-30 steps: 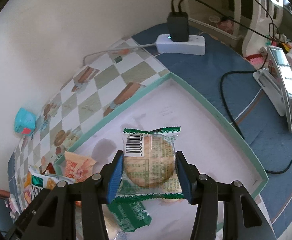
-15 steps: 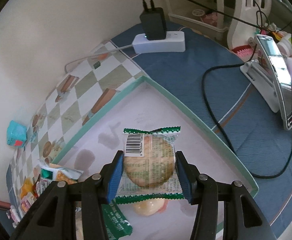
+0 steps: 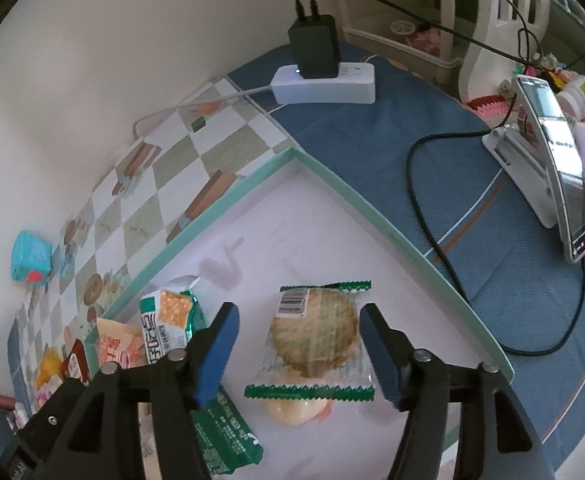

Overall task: Organize snacks
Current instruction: 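Carry the biscuit pack and cracker pack into the tray and open both tools, then move both open tools back toward the snack pile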

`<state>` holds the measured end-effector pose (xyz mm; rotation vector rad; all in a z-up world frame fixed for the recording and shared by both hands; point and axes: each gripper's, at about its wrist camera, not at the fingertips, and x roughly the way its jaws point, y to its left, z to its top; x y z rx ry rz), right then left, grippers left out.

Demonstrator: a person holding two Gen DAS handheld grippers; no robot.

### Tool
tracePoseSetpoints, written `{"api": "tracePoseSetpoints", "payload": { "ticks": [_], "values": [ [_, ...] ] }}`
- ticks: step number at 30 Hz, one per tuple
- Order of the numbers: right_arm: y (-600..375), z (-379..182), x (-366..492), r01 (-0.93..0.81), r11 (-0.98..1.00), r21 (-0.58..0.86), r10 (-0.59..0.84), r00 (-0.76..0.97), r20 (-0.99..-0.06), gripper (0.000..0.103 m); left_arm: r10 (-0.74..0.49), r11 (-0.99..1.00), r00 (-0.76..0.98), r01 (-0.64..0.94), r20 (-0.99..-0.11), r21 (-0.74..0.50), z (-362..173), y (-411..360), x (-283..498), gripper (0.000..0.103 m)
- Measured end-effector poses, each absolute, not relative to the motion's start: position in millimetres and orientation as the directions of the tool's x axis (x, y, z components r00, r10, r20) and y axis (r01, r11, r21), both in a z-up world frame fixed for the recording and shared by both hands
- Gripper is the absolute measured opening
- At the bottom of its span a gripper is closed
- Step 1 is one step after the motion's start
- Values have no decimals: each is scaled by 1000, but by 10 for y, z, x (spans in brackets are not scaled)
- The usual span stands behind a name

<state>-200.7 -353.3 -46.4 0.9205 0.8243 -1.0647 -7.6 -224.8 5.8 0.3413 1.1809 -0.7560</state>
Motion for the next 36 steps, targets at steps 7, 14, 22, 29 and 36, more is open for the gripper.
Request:
{"api": "tracePoseSetpoints", "payload": {
  "ticks": [7, 14, 22, 29, 36],
  "values": [
    [-3417, -452, -1936, 951, 248, 187, -347, 268, -899, 82, -297, 776, 175, 618, -939, -130, -34, -1849, 86, 83],
    [-3260, -435, -1847, 940, 289, 181, -351, 280, -893, 101, -249, 837, 202, 537, -947, -106, -31, -1520, 275, 83],
    [-3005, -412, -1639, 918, 358, 169, -339, 296, -893, 103, -214, 877, 284, 478, -935, -55, 104, -1133, 438, 83],
    [-2712, -395, -1436, 885, 432, 173, -312, 326, -892, 103, -162, 918, 361, 396, -918, -6, 191, -618, 633, 84],
    [-2427, -343, -1263, 854, 496, 159, -311, 346, -885, 103, -120, 957, 410, 289, -904, 4, 248, -102, 857, 91]
  ]
}}
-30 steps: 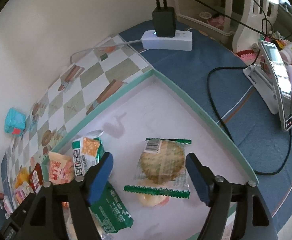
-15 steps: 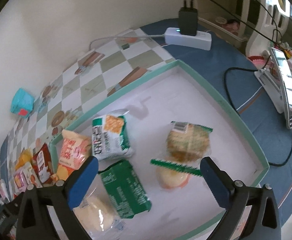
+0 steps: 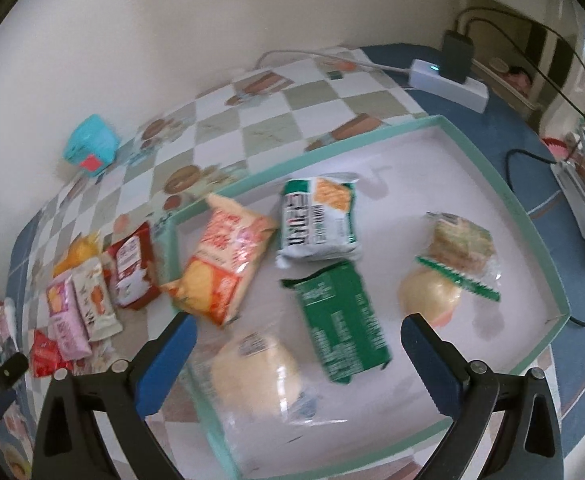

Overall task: Organize snacks
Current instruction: 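Move both open tools back toward the snack pile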

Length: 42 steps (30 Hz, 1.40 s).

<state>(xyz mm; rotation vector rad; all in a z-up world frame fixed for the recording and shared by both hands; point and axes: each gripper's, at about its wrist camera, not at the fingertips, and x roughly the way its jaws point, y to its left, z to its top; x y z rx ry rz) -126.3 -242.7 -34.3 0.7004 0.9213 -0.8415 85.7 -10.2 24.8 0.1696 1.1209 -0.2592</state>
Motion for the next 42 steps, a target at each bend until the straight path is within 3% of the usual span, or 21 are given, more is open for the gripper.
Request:
{"api": "tracePoseSetpoints", "payload": {
  "ticks": [10, 23, 32, 42],
  "values": [
    [-2150, -388, -989, 816, 566, 117, -302, 337, -892, 103, -58, 994, 412, 105, -909, -15, 151, 588, 1215, 94],
    [-1886, -479, -612, 767, 637, 84, -294, 341, -893, 103, -98, 994, 355, -2, -930, -105, -24, 962, 1489, 94],
    [-1868, -220, -546, 757, 639, 135, -346, 440, -829, 103, -113, 989, 330, -48, -937, -137, -117, 1058, 1574, 94],
    [-1772, -246, -264, 691, 690, 216, -262, 515, -816, 103, -140, 984, 308, -59, -941, -166, -196, 1018, 1647, 94]
  ]
}}
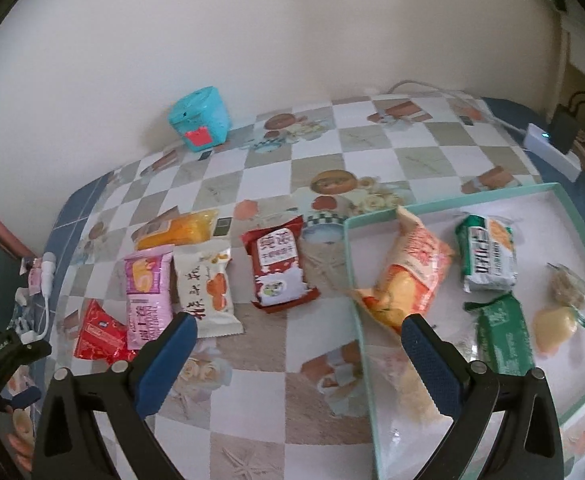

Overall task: Organize snacks
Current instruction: 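Move both open tools back toward the snack pile, then grasp the red Rebisco pack with the left tool while the right grasps the red-white milk biscuit pack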

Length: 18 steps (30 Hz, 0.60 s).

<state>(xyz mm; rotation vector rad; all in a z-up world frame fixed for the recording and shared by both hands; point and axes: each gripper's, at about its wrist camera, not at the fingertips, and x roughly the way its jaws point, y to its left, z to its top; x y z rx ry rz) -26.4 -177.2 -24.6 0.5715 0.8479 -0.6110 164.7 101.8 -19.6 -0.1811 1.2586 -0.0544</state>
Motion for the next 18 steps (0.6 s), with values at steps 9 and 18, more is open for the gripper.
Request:
{"api": "tracePoseSetpoints", "payload": {
  "ticks": [9, 18],
  "values": [
    [-1907, -320, -65, 701, 683, 204, -250, 487, -837, 103, -221, 969, 250, -51, -943, -240, -279, 822, 1785, 94],
    [-1933, -432, 196, 679, 716, 164, -248, 467, -849, 103, -250, 967, 195, 10, -948, -253, -434, 470, 1836, 94]
  ]
}}
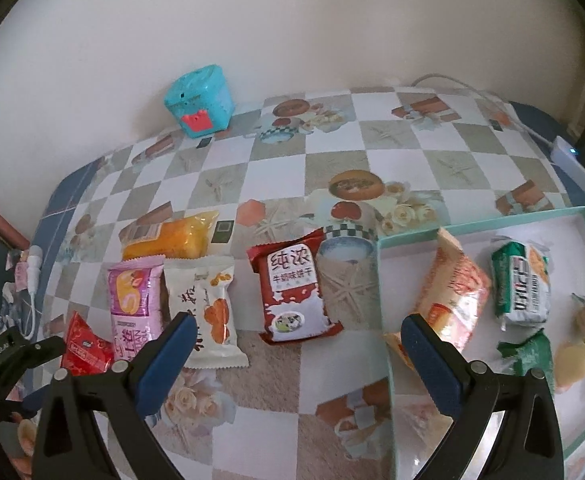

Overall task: Organize snacks
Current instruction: 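Grasp the red Rebisco pack with the left tool while the right grasps the red-white milk biscuit pack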

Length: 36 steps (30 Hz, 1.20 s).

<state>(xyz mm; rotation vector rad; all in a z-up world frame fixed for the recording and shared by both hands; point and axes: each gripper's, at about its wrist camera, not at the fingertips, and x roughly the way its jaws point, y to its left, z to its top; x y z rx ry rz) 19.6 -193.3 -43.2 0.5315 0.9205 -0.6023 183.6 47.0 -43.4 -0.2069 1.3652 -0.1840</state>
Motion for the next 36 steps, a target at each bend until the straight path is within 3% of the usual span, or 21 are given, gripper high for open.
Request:
{"api": "tracePoseSetpoints", "payload": {
  "ticks": [11, 18, 26, 29, 31, 36],
  "values": [
    [-1966, -507, 389, 643, 754, 135, -253, 474, -843, 100, -234, 972, 184, 41, -955, -230, -466, 197, 1886, 94],
    [-2045, -655, 446, 642, 755, 138, -234, 459, -857, 82, -213, 977, 169, 39, -962, -209, -543, 120, 1927, 94],
    [-2076, -751, 462, 646, 756, 104, -248, 431, -868, 67, -201, 980, 136, 34, -970, -199, -713, -35, 1977, 93],
    [-2085, -791, 461, 640, 759, 118, -227, 430, -874, 49, -205, 979, 127, 35, -971, -202, -744, -56, 1995, 84],
    [-2073, -797, 465, 637, 762, 114, -227, 428, -875, 48, -191, 981, 138, 39, -972, -188, -742, -66, 2002, 76],
    [-2043, -759, 464, 632, 767, 109, -230, 430, -873, 42, -218, 976, 145, 31, -965, -216, -717, -61, 2003, 75]
  ]
}}
